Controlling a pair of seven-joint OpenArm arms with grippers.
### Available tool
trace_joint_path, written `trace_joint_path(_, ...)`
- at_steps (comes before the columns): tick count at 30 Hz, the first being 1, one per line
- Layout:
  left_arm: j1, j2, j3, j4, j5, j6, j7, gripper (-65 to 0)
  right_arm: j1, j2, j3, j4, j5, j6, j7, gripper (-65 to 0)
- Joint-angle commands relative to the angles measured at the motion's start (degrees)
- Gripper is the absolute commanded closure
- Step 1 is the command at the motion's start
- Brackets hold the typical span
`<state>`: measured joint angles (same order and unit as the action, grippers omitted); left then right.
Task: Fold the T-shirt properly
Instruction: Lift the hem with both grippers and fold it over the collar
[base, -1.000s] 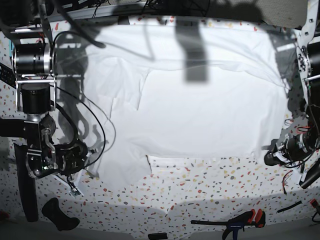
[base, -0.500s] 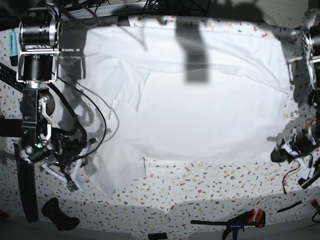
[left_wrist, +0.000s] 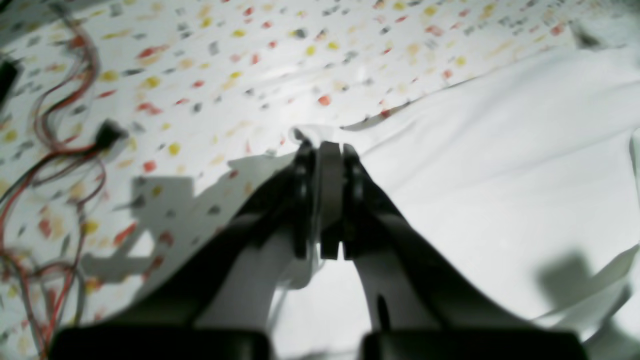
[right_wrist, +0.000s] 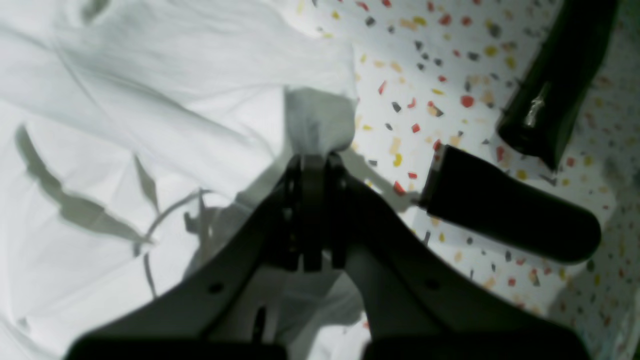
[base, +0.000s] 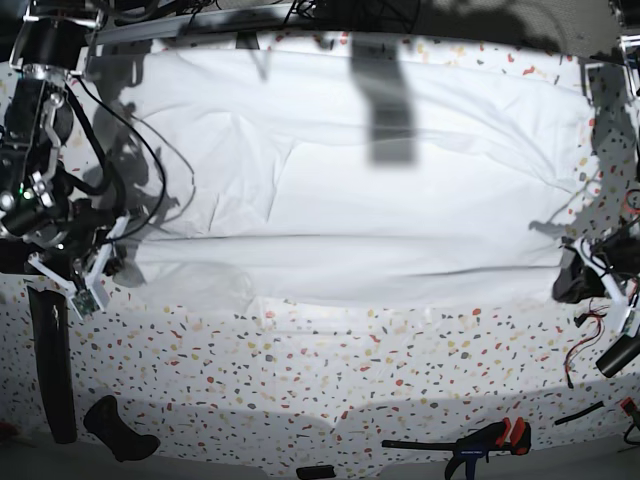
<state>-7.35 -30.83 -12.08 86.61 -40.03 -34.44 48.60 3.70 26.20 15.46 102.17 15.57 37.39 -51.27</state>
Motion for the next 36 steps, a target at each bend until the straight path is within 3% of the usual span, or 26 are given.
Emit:
trace_joint_path(1,-0.2,-1.5,-1.6,1.8,-0.9,0.4,-0.5,0.0,-0.1,1.2,1.6,2.5,0.1,-0.1,1.0,0.0)
trace_joint_path(8,7.5,-1.6,-7.5,4.9,-1.0,0.4,0.2,0.0,-8.6,1.1,7.5,9.5,2.1,-0.1,1.0,0.0)
trace_joint_path(17,14.8,-1.6,-7.8,4.9,-0.9,0.3,2.6,0.0,-16.2,0.9,7.8,9.7,3.1,-0.1,0.9,0.0)
trace_joint_path(23,16.1,-1.6,-7.8,4.9,-0.9,0.3,2.4,0.0,-17.4,0.9,7.8,9.7,3.9,-0.1,-3.0,0.0)
trace_joint_path(24,16.1,-1.6,-7.8,4.9,-0.9,0.3,2.4,0.0,-17.4,0.9,7.8,9.7,4.8,-0.1,-3.3,-2.6)
trace_joint_path(26,16.1,-1.6,-7.8,4.9,-0.9,0.3,2.4,0.0,-17.4,0.9,7.8,9.7,6.1,-0.1,-3.5,-15.9)
trace_joint_path(27,16.1,-1.6,-7.8,4.9,-0.9,0.3,2.4,-2.9,-17.4,0.9,7.8,9.7,6.1,-0.1,-3.5,-20.8)
trace_joint_path(29,16.1,-1.6,-7.8,4.9,-0.9,0.3,3.0,-15.2,-17.4,0.9,7.8,9.7,6.1,-0.1,-3.7,-26.9)
trace_joint_path(31,16.1,-1.6,-7.8,4.9,-0.9,0.3,4.0,-22.3,-17.4,0.9,7.8,9.7,6.1,-0.1,-4.0,-28.2)
trace_joint_path(34,16.0,-1.6,-7.8,4.9,-0.9,0.3,5.6,-22.4,-16.9,1.0,7.8,9.7,6.1,-0.1,-3.5,-28.2)
trace_joint_path(36,16.0,-1.6,-7.8,4.9,-0.9,0.3,5.4,-22.4,-16.2,1.0,8.2,9.7,6.1,-0.5,1.6,-28.2)
